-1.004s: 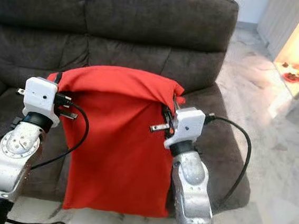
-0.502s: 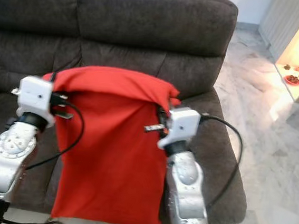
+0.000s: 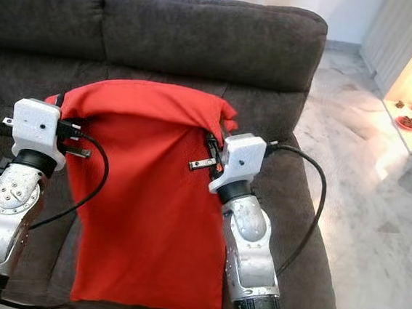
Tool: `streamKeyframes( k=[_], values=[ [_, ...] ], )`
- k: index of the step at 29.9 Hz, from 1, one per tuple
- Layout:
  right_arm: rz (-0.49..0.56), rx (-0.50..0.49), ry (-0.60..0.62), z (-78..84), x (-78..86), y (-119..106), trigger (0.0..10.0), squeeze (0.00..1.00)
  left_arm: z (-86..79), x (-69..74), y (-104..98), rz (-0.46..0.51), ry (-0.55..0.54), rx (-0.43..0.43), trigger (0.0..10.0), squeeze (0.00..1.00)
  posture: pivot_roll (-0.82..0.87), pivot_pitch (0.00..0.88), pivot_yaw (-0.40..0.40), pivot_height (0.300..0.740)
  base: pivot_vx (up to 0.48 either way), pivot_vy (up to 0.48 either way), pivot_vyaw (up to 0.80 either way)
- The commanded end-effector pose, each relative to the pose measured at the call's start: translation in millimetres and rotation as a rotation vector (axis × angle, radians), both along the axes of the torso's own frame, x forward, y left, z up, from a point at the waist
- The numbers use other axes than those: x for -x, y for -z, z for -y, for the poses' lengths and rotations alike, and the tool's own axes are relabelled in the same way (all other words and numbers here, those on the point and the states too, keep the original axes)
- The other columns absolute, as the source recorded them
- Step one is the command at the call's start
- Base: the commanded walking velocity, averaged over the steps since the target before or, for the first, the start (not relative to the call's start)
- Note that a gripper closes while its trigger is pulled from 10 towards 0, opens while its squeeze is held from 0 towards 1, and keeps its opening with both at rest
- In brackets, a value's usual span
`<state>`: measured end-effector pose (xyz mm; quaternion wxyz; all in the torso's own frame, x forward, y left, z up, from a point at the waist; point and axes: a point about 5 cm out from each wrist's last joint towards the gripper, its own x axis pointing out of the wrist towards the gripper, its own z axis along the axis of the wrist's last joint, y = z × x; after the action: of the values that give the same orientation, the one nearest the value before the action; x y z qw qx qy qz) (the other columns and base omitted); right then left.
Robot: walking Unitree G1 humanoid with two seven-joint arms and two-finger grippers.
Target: Move the pillow to the sofa from floor
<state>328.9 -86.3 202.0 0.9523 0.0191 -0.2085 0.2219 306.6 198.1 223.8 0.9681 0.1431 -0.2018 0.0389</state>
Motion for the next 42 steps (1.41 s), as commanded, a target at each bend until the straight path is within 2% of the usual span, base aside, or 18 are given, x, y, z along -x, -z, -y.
streamKeyframes(
  k=[1,5,9,15,17,20,24,27,28,31,33,42],
  values=[
    [0.012,-0.011,-0.017,2.6,3.4,1,10.0,0.0,-8.2,4.2,2,-0.005,-0.035,-0.006,10.0,0.0,0.05,0.114,0.022,0.74,0.0,0.0,0.0],
    [-0.026,0.05,-0.063,-4.3,5.6,15,10.0,0.0,-10.3,4.7,10,-0.035,-0.039,-0.012,10.0,0.0,0.05,0.114,0.02,0.74,0.0,0.0,0.0],
    [-0.042,0.085,-0.076,-10.2,4.2,21,10.0,0.0,-10.6,4.1,14,-0.056,-0.033,-0.014,10.0,0.0,0.05,0.112,0.02,0.74,0.0,0.0,0.0],
    [-0.076,0.09,-0.072,-13.1,0.0,27,10.0,0.0,-9.3,3.6,22,-0.095,-0.011,-0.015,10.0,0.0,0.05,0.113,0.019,0.74,0.0,0.0,0.0],
    [-0.132,0.144,-0.071,-15.1,-1.0,40,10.0,0.0,-7.0,3.5,26,-0.117,0.002,-0.041,10.0,0.0,0.05,0.112,0.019,0.74,0.0,0.0,0.0],
    [-0.153,0.164,-0.075,-16.0,-0.9,45,10.0,0.0,-6.2,3.6,27,-0.124,0.005,-0.055,10.0,0.0,0.05,0.113,0.019,0.74,0.0,0.0,0.0],
    [-0.192,0.191,-0.117,-24.1,3.4,57,10.0,0.0,2.1,3.6,30,-0.134,0.048,-0.123,10.0,0.0,0.05,0.114,0.017,0.74,0.0,0.0,0.0],
    [-0.186,0.148,-0.101,-23.2,2.2,55,10.0,0.0,6.3,3.6,35,-0.163,0.076,-0.16,10.0,0.0,0.05,0.114,0.017,0.74,0.0,0.0,0.0],
    [-0.203,0.129,-0.068,-19.8,-0.8,55,10.0,0.0,10.9,3.7,40,-0.195,0.112,-0.196,10.0,0.0,0.05,0.113,0.018,0.74,0.0,0.0,0.0],
    [-0.225,0.141,-0.028,-15.7,-3.8,58,10.0,0.0,14.5,4.3,46,-0.223,0.143,-0.236,10.0,0.0,0.05,0.112,0.018,0.74,0.0,0.0,0.0],
    [-0.286,0.15,0.06,-3.3,-9.8,68,10.0,0.0,20.5,6.3,57,-0.263,0.19,-0.332,10.0,0.0,0.05,0.113,0.019,0.74,0.0,0.0,0.0],
    [-0.336,0.144,0.095,5.1,-11.9,77,10.0,0.0,24.7,5.0,76,-0.345,0.225,-0.364,10.0,0.0,0.06,0.117,0.006,0.74,0.0,0.0,0.0]
  ],
)
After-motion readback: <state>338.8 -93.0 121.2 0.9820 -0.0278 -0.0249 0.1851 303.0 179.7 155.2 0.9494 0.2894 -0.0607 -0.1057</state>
